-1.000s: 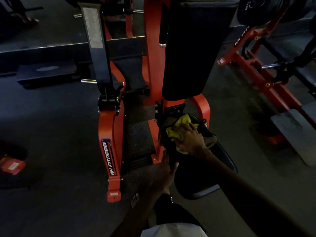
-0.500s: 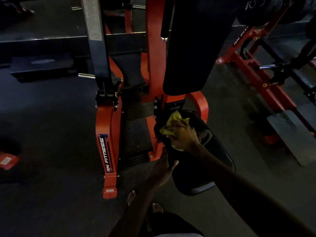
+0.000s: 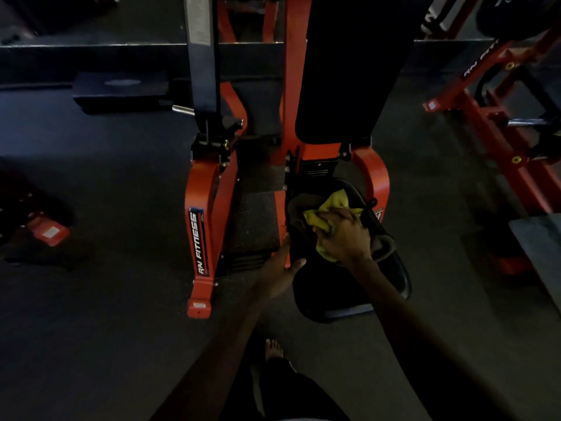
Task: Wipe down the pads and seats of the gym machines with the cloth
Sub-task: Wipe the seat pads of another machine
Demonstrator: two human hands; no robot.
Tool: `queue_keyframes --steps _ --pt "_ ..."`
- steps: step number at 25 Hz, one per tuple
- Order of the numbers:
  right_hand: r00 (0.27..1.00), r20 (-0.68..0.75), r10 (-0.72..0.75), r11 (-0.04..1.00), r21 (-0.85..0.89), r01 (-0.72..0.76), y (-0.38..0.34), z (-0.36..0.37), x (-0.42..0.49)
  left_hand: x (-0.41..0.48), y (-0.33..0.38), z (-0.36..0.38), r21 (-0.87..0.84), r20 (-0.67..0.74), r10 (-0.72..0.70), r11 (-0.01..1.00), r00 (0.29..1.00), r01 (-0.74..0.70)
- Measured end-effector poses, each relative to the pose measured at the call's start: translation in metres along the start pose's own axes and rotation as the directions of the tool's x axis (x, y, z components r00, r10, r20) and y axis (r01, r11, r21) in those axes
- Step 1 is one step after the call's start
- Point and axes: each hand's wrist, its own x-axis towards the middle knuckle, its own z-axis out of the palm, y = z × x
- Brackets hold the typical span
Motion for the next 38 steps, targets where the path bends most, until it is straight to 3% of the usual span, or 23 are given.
queue_keyframes --steps 4,6,9,11,14,20,24,28,34,38 --pt "0.988 0.090 0.125 0.992 -0.044 -0.122 -0.021 -0.024 0.037 -0.026 0.005 0.013 0.024 -0.046 0.044 0.999 0.998 -0.043" --pt "0.987 0.151 0.056 0.986 -0.167 -0.031 -0.037 -0.023 0.041 -0.038 0.001 0.016 0.057 -0.049 0.072 0.996 0.996 -0.069" --pt "0.982 0.162 -0.092 0.976 -0.182 0.122 -0.033 -0.014 0.010 -0.047 -0.002 0.013 -0.108 -0.013 0.107 0.988 0.994 -0.107" --pt "0.976 0.187 -0.110 0.976 -0.168 0.142 -0.025 -0.009 -0.012 -0.050 -0.009 0.011 -0.146 -0.010 0.121 0.982 0.993 -0.121" --pt "0.980 0.193 -0.056 0.968 -0.230 0.101 -0.041 -0.009 -0.006 -0.058 -0.015 0.007 -0.052 -0.092 0.138 0.988 0.986 -0.143" --pt "0.983 0.181 -0.005 0.848 -0.521 0.100 -0.109 0.009 0.047 -0.044 -0.041 0.008 -0.400 0.029 0.163 0.906 0.986 -0.138" --pt "0.985 0.168 0.033 0.906 -0.420 0.042 -0.097 0.017 0.032 -0.030 -0.058 0.003 -0.645 0.070 0.127 0.763 0.989 -0.052" --pt "0.992 0.126 0.023 0.932 -0.361 0.024 -0.076 0.020 -0.033 -0.019 -0.064 -0.004 -0.787 0.215 -0.008 0.591 0.977 0.178" --pt "0.993 0.057 0.107 0.916 -0.394 -0.076 -0.098 0.026 -0.045 0.012 -0.060 -0.026 -0.802 0.234 -0.124 0.536 0.964 0.264" --pt "0.994 0.008 0.106 0.915 -0.392 -0.094 -0.089 0.035 -0.101 0.024 -0.053 -0.041 -0.801 0.155 -0.042 0.579 0.987 0.151"
